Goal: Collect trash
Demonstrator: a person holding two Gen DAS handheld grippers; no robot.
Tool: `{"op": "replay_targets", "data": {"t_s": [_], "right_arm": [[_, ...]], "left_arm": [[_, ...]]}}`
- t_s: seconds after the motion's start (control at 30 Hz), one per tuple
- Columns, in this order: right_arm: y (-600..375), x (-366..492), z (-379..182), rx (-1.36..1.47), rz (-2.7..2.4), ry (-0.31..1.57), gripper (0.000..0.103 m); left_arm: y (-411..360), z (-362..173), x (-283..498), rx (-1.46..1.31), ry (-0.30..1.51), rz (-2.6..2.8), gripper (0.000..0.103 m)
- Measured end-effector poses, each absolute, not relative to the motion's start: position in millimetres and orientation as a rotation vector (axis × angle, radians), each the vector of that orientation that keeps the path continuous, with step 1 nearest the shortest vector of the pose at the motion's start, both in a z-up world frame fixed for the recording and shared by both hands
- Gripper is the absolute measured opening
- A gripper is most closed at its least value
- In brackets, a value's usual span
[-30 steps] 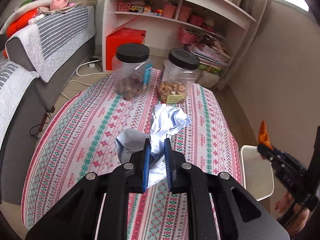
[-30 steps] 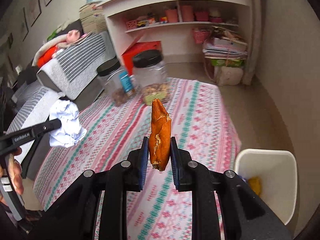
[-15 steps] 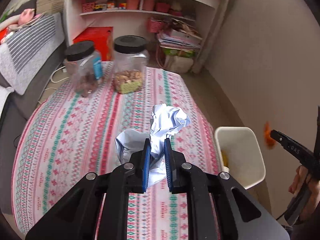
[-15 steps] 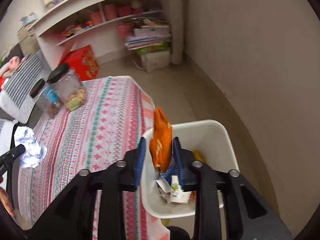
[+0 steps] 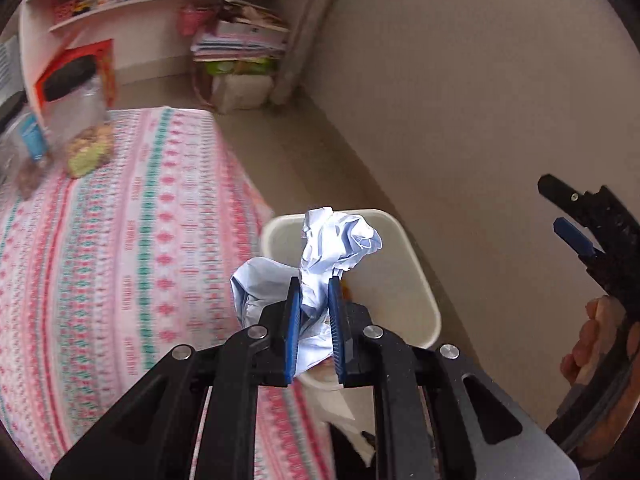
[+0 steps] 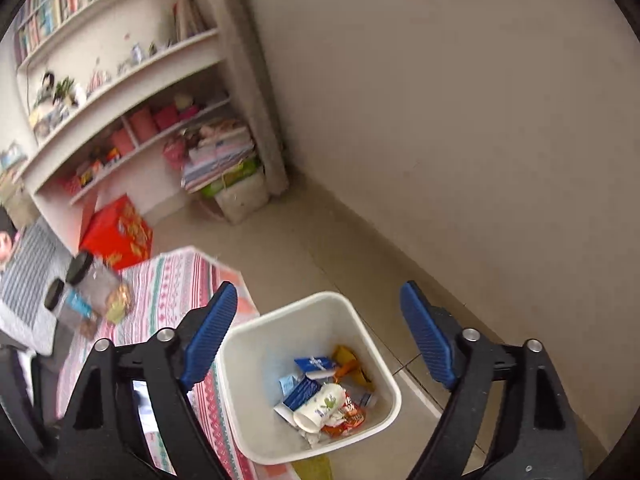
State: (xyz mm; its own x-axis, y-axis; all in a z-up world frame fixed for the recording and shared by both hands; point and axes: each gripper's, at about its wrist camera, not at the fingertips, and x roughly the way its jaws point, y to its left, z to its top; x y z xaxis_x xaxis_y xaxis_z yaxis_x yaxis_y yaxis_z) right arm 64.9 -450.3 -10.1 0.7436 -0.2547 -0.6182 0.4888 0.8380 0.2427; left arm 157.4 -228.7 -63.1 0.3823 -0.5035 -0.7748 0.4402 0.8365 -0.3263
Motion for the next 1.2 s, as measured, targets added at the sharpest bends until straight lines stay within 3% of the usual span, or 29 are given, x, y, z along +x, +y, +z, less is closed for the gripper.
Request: {"op": "replay_targets", "data": {"t_s": [0.03, 0.07, 0.1, 0.13, 0.4, 0.47, 0.67, 0.8, 0.97, 1.2], "right_arm": [[-452.2, 61.4, -7.6, 0.411, -0.423, 0.59, 0.083], [-454.9, 58.1, -5.0, 0.406, -0.431, 0.574, 0.085], [-456.3, 56.7, -2.2, 0.397, -0.439, 0.561, 0.087], [-455.6, 54.1, 0.0, 0.384, -0.45, 0.547, 0.089], [-436.9, 32.9, 23.5, 0.292, -0.42, 0.424, 0.096], [-420.4, 27.5, 30.7, 0.252, -0.412, 0.406, 0.096], [-354.2, 1.1, 41.3, 0.172, -0.403, 0.348, 0.096], [-317.5, -17.4, 34.3, 0.158, -0.41, 0.346, 0.096], [-278.9, -23.7, 15.4, 0.18, -0.34, 0.388, 0.096], [-234.1, -6.5, -12.0, 0.104, -0.288, 0.468, 0.096]], "left_arm": [[-239.7, -64.0, 158.0, -0.081, 1.023, -0.625, 0.015], [-249.2, -65.3, 160.3, -0.102, 1.034, -0.648, 0.022], [-257.6, -67.2, 162.5, -0.127, 1.047, -0.664, 0.032], [-264.4, -68.4, 163.5, -0.141, 1.056, -0.66, 0.052], [-235.7, -47.3, 140.6, -0.039, 0.97, -0.523, 0.063], [-217.3, -34.7, 129.0, -0.01, 0.918, -0.474, 0.076], [-153.8, 24.6, 72.8, 0.06, 0.609, -0.312, 0.095], [-103.8, 49.4, 31.6, 0.016, 0.383, -0.197, 0.096], [-69.3, 30.9, 31.3, 0.004, 0.536, -0.103, 0.096], [-28.1, -6.1, 30.5, -0.03, 0.567, -0.038, 0.096]]}}
